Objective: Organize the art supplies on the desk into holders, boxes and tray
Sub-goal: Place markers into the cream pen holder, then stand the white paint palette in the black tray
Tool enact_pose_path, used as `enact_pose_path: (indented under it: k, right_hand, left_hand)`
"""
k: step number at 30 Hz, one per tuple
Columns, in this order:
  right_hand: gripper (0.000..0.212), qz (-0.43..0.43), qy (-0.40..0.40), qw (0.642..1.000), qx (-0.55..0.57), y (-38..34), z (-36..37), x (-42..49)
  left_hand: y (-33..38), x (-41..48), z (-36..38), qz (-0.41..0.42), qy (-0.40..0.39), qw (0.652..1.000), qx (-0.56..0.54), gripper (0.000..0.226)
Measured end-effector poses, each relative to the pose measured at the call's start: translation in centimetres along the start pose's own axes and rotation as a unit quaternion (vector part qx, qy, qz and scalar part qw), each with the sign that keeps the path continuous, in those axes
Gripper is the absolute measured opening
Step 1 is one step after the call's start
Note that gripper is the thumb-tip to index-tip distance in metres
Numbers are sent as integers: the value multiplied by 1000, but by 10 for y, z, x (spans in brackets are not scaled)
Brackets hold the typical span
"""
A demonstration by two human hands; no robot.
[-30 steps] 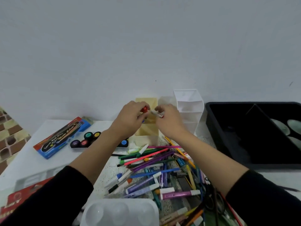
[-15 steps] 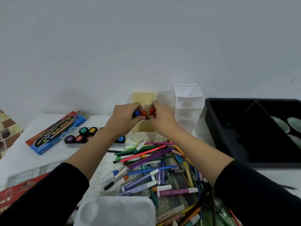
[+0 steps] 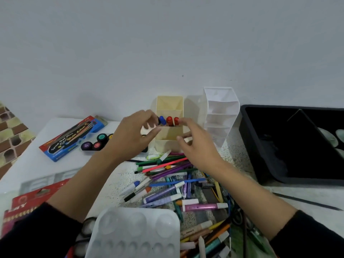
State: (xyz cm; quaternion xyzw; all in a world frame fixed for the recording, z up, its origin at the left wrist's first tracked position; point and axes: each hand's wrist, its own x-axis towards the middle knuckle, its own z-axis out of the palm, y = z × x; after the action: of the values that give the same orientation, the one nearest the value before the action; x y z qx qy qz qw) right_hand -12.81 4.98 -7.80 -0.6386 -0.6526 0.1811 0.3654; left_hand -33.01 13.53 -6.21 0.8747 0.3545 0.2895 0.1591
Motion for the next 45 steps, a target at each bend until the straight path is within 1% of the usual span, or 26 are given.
enact_pose_path:
  k: [2, 3, 4, 6, 7, 8, 9, 11, 13, 15, 17, 18, 20, 23, 24, 26, 28, 31, 34, 37, 39, 42, 45]
  right_hand:
    - [17, -10, -28, 1000, 11, -1, -3, -18]
    - [9, -14, -68, 997, 17, -2, -5, -26]
    - [7, -16, -125, 992, 17, -4, -5, -34]
    - [13, -34, -253, 967, -8, -10, -3, -48]
    - [19, -51, -299, 952, -36, -13, 0, -54]
    - [25, -73, -324, 940, -73, -16, 4, -61]
    - [32, -95, -334, 931, -113, -18, 9, -67]
    - [40, -118, -342, 917, -168, -21, 18, -77]
    - [43, -113, -351, 913, -177, -23, 24, -85]
    - [39, -100, -356, 911, -185, -23, 27, -89]
    - [29, -81, -357, 914, -171, -21, 30, -92]
    - [24, -72, -355, 919, -157, -19, 31, -93]
    - [18, -47, -349, 927, -132, -15, 33, -95]
    - [12, 22, -329, 943, -51, -7, 32, -94]
    - [10, 48, -314, 948, -15, -5, 29, -93]
    - [12, 72, -270, 959, 40, -2, 20, -91]
    - [15, 73, -221, 969, 80, 1, 9, -89]
    - [12, 72, -140, 979, 127, 1, -11, -85]
    - [6, 90, -66, 979, 173, 4, -37, -82]
    - [6, 124, -6, 965, 230, 5, -70, -84]
    - [7, 124, 16, 964, 235, 9, -92, -87]
    - [8, 109, 66, 971, 204, 21, -123, -93]
    - [6, 94, 107, 971, 190, 32, -151, -99]
  left_hand:
    - [7, -27, -14, -12, -66, 998, -20, 8]
    - [8, -41, -17, -10, -104, 994, -24, 9]
    - [8, -55, -19, -3, -137, 990, -23, 11]
    - [5, -80, -16, 8, -197, 980, -12, 15]
    - [3, -91, -13, 4, -231, 973, -6, 17]
    - [0, -101, -10, 2, -265, 964, 0, 20]
    - [-2, -108, -6, 9, -293, 956, 11, 24]
    - [-5, -120, 0, 31, -322, 946, 35, 33]
    - [-8, -127, 3, 42, -316, 947, 49, 40]
    - [-10, -129, 6, 52, -303, 950, 58, 35]
    - [-11, -130, 9, 48, -301, 950, 64, 31]
    - [-11, -130, 11, 44, -305, 949, 65, 33]
    - [-11, -130, 14, 36, -315, 946, 65, 36]
    - [-10, -125, 12, 19, -303, 952, 24, 18]
    - [-7, -121, 10, 12, -294, 956, 9, 15]
    - [1, -109, 6, -5, -270, 962, -28, 13]
    - [11, -94, 3, -18, -243, 968, -68, 9]
    - [27, -68, 2, -10, -215, 972, -95, 8]
    - [44, -44, 5, 1, -188, 976, -106, 9]
    - [61, -20, 12, -1, -175, 976, -126, 14]
    - [76, -4, 20, 8, -166, 976, -143, 16]
    - [104, 16, 35, 30, -144, 972, -181, 16]
    - [133, 33, 54, 50, -116, 972, -196, 11]
